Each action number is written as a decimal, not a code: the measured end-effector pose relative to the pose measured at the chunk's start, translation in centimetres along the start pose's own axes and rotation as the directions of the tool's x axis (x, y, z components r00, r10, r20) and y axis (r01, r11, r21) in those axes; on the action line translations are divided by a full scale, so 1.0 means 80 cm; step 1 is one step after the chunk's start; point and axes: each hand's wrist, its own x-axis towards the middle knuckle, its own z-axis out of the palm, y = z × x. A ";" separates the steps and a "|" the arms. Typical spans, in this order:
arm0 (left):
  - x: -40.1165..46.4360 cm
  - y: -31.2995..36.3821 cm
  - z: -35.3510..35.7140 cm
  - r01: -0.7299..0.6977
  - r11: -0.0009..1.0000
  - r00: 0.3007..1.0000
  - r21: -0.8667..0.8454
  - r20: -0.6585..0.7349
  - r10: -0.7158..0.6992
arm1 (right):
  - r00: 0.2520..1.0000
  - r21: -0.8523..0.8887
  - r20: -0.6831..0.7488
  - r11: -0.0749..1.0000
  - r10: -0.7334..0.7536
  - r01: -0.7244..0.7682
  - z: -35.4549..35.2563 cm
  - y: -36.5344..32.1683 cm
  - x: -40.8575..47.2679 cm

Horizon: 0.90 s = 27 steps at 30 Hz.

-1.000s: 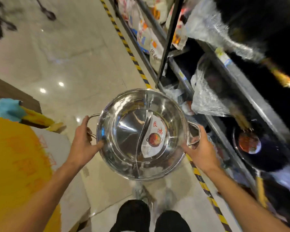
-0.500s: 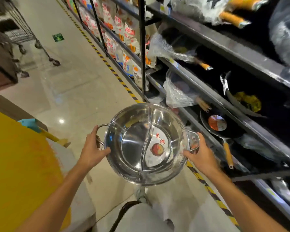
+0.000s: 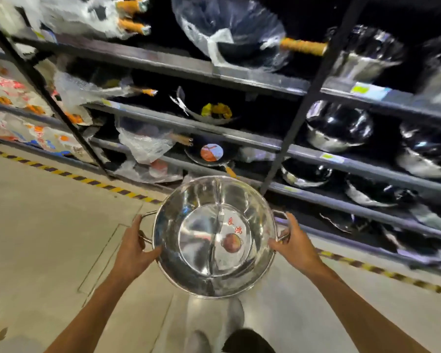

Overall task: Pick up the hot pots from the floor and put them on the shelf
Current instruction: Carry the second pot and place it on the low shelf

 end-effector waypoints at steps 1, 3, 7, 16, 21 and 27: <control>0.004 0.011 0.017 -0.034 0.999 0.999 0.004 0.042 0.034 | 0.999 0.009 -0.028 0.999 0.036 -0.036 -0.012 0.020 -0.014; 0.010 0.035 0.054 -0.106 0.994 0.985 0.000 0.135 0.105 | 0.989 0.036 -0.088 0.993 0.116 -0.114 -0.035 0.061 -0.044; 0.006 0.096 0.137 -0.174 0.985 0.940 -0.022 0.296 0.173 | 0.951 0.092 -0.230 0.977 0.208 -0.191 -0.082 0.144 -0.108; -0.041 0.232 0.309 -0.337 0.941 0.857 0.021 0.420 0.297 | 0.893 0.171 -0.311 0.943 0.326 -0.285 -0.196 0.313 -0.170; -0.076 0.280 0.385 -0.298 0.954 0.868 0.008 0.417 0.268 | 0.906 0.149 -0.319 0.959 0.278 -0.242 -0.264 0.389 -0.153; -0.089 0.293 0.441 -0.221 0.975 0.919 -0.026 0.330 0.217 | 0.955 0.079 -0.177 0.971 0.238 -0.228 -0.314 0.441 -0.073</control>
